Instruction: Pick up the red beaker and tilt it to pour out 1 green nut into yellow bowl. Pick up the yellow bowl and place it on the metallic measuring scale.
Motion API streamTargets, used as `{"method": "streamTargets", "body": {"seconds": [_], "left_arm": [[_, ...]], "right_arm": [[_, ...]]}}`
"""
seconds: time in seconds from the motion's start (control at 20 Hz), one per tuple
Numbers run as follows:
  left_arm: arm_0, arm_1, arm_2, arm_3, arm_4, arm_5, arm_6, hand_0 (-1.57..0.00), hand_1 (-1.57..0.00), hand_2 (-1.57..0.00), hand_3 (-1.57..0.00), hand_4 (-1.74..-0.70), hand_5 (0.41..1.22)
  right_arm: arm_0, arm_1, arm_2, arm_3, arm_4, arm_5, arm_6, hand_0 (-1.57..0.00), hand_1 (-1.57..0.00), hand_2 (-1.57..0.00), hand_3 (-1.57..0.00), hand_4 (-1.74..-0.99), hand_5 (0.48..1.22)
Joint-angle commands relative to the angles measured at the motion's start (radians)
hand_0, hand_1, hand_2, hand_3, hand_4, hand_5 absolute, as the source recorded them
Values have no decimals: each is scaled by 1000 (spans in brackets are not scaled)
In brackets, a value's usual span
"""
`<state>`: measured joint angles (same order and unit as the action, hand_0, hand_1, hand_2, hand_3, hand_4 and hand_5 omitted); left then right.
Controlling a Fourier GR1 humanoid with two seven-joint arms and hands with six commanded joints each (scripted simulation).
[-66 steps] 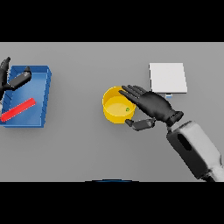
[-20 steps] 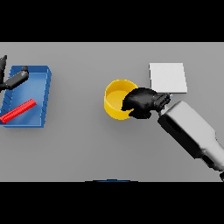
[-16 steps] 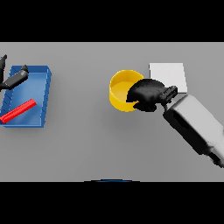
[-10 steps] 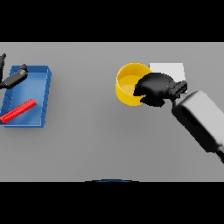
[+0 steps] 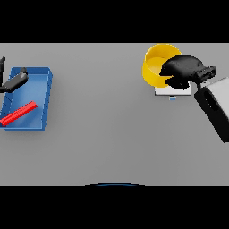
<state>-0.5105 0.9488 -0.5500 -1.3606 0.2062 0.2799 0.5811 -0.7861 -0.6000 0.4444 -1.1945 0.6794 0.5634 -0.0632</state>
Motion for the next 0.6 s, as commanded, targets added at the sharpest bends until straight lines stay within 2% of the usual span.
{"method": "streamTargets", "body": {"seconds": [0.0, 0.15, 0.2, 0.25, 0.4, 0.55], "left_arm": [[0, 4, 5, -1, 5, -1, 3, 1, 1, 1, 1, -824, 759], [4, 6, 2, -5, 2, 0, 8, 1, 1, 1, 1, -832, 773], [5, 9, 3, 6, 0, -2, 11, 1, 1, 1, 1, -829, 774], [2, 7, 3, 5, 3, -5, 23, 1, 1, 1, 1, -823, 772], [-5, 6, 8, 20, 2, -8, 11, 1, 1, 1, 1, -818, 759], [-3, 14, 6, 19, 2, -17, 23, 1, 1, 1, 1, -811, 753]], "right_arm": [[-6, 1, -5, 31, 0, -16, -5, -1571, -1571, -1570, -1205, -1720, 1221], [-21, 3, -6, 126, 9, -70, -18, -1571, -1571, -1571, -1172, -1720, 1221], [-30, -4, -6, 158, 9, -78, -45, -1571, -1571, -1571, -1168, -1720, 1221], [-41, 2, -7, 201, 16, -99, -45, -1571, -1571, -1571, -1182, -1721, 1221], [-55, 12, -5, 306, 26, -145, -59, -1571, -1571, -1571, -1254, -1722, 1221], [-59, 30, 7, 381, 39, -197, -84, -1571, -1567, -1571, -1390, -1724, 1221]]}}
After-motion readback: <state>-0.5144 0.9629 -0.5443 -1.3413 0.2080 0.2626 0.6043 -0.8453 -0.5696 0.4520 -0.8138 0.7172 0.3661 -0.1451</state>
